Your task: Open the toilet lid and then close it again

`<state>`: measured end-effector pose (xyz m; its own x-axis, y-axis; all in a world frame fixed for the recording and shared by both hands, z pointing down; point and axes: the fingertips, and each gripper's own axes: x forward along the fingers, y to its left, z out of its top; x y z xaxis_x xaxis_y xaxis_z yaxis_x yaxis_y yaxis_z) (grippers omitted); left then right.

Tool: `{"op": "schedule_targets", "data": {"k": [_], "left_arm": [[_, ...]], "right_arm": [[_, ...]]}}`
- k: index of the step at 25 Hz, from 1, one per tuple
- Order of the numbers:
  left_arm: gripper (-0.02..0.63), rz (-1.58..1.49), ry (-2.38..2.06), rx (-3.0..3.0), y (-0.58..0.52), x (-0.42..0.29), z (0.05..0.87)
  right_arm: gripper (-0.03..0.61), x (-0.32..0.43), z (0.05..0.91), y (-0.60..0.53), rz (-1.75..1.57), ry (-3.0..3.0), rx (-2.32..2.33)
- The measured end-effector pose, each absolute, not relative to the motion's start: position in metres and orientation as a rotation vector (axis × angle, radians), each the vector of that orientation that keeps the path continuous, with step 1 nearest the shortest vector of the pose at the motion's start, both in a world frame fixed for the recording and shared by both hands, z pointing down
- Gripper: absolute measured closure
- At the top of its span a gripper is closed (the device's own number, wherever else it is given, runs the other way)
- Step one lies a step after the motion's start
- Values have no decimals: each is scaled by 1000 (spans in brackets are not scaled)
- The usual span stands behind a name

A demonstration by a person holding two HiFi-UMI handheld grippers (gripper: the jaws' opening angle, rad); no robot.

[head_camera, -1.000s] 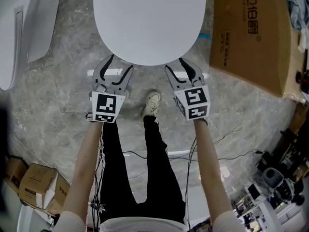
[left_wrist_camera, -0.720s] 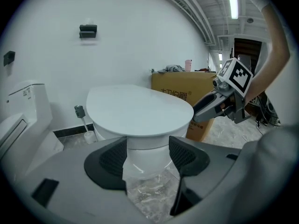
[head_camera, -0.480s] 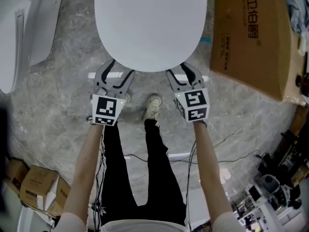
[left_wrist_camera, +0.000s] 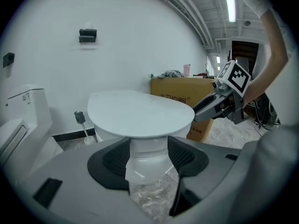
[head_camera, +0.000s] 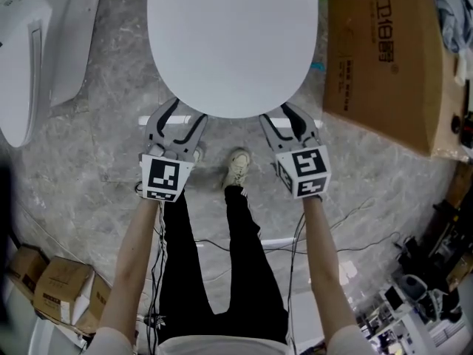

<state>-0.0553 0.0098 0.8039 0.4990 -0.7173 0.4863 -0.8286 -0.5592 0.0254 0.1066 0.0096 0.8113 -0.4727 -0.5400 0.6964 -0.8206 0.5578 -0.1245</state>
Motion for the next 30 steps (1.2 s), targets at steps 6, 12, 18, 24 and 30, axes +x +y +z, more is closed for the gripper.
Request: {"op": "schedule_targets", "data": {"k": [6, 12, 18, 24, 30], "left_arm": [[336, 541, -1302, 2516, 5, -56, 754], [336, 522, -1248, 2582, -5, -54, 695], [336, 455, -1273, 2616, -30, -55, 624], [331, 395, -1287, 2640, -64, -53, 560], [328, 326, -1280, 2656, -88, -56, 525]], "right_arm": [[360, 105, 761, 4, 593, -2274, 1100], [350, 107, 699, -11, 593, -2375, 1137], [342, 107, 621, -39, 585, -2474, 1156], [341, 109, 556, -76, 583, -2520, 1198], [341, 106, 519, -101, 549, -2482, 1202]]}}
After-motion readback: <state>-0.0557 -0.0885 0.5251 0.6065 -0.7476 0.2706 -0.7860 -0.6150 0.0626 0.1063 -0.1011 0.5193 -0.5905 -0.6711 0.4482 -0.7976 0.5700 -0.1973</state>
